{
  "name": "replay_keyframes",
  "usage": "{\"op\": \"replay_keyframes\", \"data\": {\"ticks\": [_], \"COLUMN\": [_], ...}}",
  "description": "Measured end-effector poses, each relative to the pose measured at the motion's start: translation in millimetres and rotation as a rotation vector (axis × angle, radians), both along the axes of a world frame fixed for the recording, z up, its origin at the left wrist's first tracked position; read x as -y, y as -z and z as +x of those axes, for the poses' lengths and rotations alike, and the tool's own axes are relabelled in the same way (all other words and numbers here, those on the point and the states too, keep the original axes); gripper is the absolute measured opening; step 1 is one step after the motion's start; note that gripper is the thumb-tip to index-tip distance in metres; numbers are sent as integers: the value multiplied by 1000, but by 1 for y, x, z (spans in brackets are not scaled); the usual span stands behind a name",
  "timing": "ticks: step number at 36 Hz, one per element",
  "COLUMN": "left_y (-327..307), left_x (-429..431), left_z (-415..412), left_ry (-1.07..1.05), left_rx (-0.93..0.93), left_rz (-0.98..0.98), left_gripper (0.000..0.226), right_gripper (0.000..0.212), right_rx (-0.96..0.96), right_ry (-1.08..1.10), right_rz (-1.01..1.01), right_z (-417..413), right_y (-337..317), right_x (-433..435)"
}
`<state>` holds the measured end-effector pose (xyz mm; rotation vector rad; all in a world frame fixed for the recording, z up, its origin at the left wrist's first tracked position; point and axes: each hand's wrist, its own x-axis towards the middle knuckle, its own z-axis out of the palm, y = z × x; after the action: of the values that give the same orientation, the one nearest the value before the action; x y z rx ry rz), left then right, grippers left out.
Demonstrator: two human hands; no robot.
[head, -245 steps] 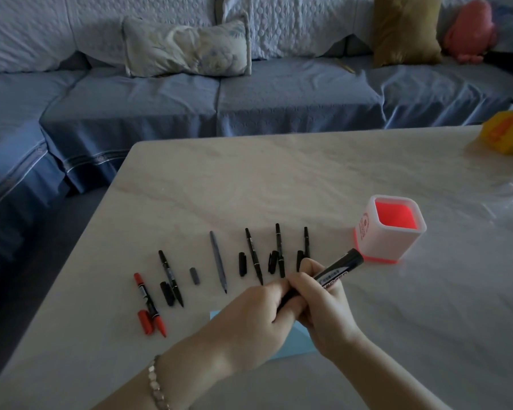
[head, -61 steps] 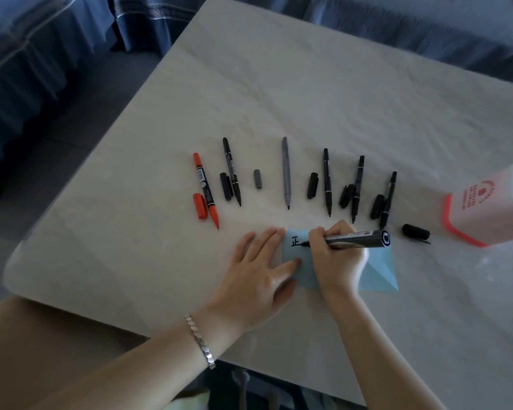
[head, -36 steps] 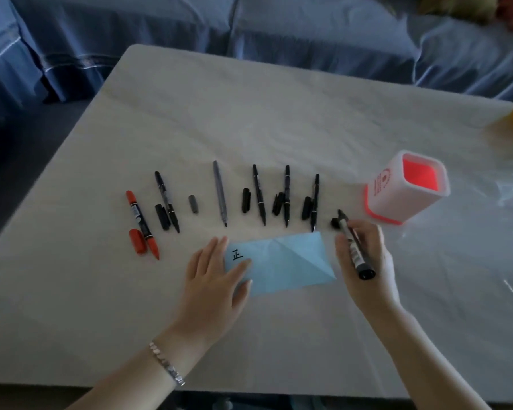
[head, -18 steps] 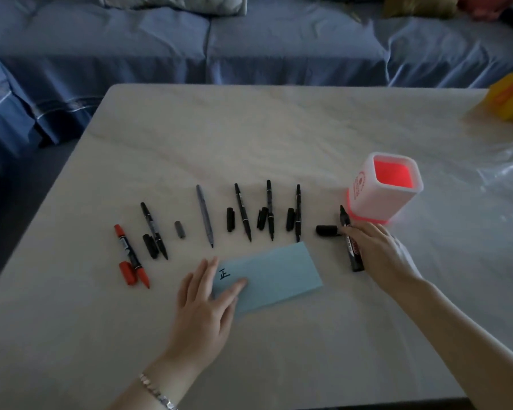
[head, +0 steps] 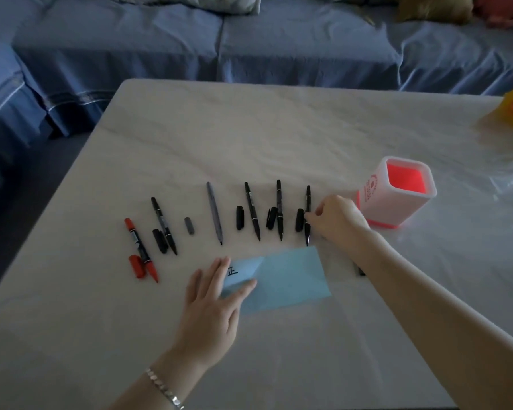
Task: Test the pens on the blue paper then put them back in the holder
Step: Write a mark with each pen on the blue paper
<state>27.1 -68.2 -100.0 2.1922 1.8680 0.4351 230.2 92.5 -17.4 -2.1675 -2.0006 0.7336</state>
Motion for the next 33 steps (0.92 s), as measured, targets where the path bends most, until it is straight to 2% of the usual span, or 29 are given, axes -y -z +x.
{"op": "replay_keyframes", "data": {"ticks": [2, 4, 10, 15, 20, 25, 29, 33], "left_y": [0, -2, -3, -2, -2, -1, -1, -1], "left_x": [1, 0, -1, -1, -1, 0, 0, 0], "left_z": [0, 1, 2, 2, 2, 2, 2, 2], "left_ry": [3, 1, -11, -11, -8, -7, -5, -2], "left_rx": [9, 28, 45, 44, 35, 20, 29, 23], "left_rz": [-3, -12, 1, -4, -1, -20, -2, 32], "left_gripper": [35, 40, 42, 42, 43, 43, 45, 36], "right_gripper": [37, 38, 41, 26, 30, 38, 28, 19], "right_rx": [58, 86, 108, 105, 63, -59, -318, -584], "right_ry": [-15, -25, -40, -11, 60, 138, 143, 130], "right_rz": [-82, -125, -167, -214, -216, -146, 5, 144], "right_z": [-9, -13, -14, -9, -11, -2, 0, -7], "right_y": [0, 1, 3, 9, 12, 7, -10, -25], "right_x": [-6, -9, -12, -14, -14, -9, 14, 44]}}
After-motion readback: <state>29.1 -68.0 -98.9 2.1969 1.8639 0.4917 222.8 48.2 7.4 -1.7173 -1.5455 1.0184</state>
